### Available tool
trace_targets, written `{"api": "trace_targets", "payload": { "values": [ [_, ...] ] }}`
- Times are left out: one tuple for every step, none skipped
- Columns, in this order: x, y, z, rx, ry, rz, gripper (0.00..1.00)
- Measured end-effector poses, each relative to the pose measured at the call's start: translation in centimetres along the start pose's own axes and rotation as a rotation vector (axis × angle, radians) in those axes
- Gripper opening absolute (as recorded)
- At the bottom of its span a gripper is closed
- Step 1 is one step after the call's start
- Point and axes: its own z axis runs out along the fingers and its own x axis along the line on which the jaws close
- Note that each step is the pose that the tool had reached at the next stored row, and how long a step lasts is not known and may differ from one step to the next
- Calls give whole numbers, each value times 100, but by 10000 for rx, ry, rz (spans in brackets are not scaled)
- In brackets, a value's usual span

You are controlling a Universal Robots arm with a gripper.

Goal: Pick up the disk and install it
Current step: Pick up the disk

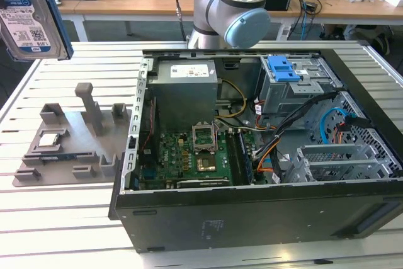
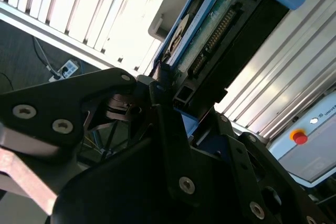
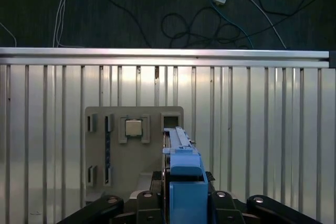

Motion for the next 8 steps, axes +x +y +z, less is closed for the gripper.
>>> {"api": "trace_targets", "payload": {
  "values": [
    [0, 0, -13, 0, 0, 0, 36],
    [0, 0, -26, 0, 0, 0, 36],
    [0, 1, -37, -1, 0, 0, 36],
    [0, 1, -53, 0, 0, 0, 36],
    [0, 1, -64, -1, 0, 0, 36],
    [0, 1, -73, 0, 0, 0, 36],
    [0, 2, -83, 0, 0, 0, 36],
    [-1, 2, -92, -1, 0, 0, 36]
  ]
}}
